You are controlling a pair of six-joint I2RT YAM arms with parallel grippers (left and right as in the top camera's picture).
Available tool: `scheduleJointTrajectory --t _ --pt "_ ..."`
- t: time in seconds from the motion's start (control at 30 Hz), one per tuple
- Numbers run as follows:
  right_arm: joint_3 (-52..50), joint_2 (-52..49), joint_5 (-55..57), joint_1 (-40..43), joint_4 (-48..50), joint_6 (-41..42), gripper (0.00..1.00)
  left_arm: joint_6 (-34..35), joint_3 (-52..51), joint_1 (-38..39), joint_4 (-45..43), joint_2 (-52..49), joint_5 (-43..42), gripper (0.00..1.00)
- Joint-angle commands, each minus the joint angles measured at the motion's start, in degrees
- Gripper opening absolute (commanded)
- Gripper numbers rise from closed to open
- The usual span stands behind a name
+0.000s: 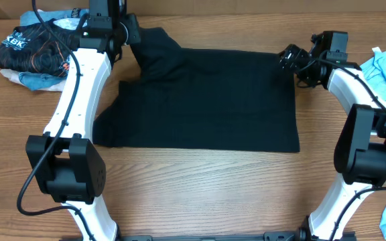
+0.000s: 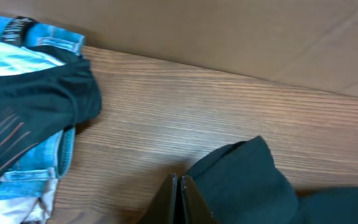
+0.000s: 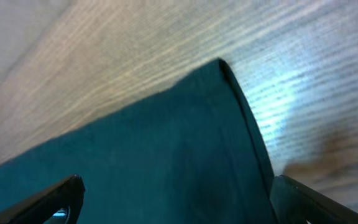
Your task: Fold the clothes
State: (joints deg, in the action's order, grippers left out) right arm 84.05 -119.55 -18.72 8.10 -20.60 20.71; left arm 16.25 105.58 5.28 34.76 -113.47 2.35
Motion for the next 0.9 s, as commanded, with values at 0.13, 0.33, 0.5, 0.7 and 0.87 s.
scheduleJointTrajectory --t 0.13,0.33,0.5,0.7,0.87 --pt "-0.1 -0.2 -0.6 -0.6 7.0 2.1 1.00 -0.8 1.0 0.3 0.3 1.2 2.1 0.04" --pt "0.9 -0.3 1.4 -0.6 11.7 1.6 1.00 -0.9 1.0 0.5 1.5 1.2 2.1 0.04" --pt "2.2 -0.9 4.9 -0.7 11.5 0.2 1.00 -0.8 1.0 0.5 1.7 1.1 2.1 0.04" --pt "5.7 -5.2 5.6 -0.9 9.9 -0.2 1.00 -0.8 1.0 0.9 1.7 1.1 1.3 0.04" --pt "13.1 -9.7 8.6 -2.5 3.5 -3.4 1.00 -0.8 1.0 0.9 2.2 1.1 0.6 0.04"
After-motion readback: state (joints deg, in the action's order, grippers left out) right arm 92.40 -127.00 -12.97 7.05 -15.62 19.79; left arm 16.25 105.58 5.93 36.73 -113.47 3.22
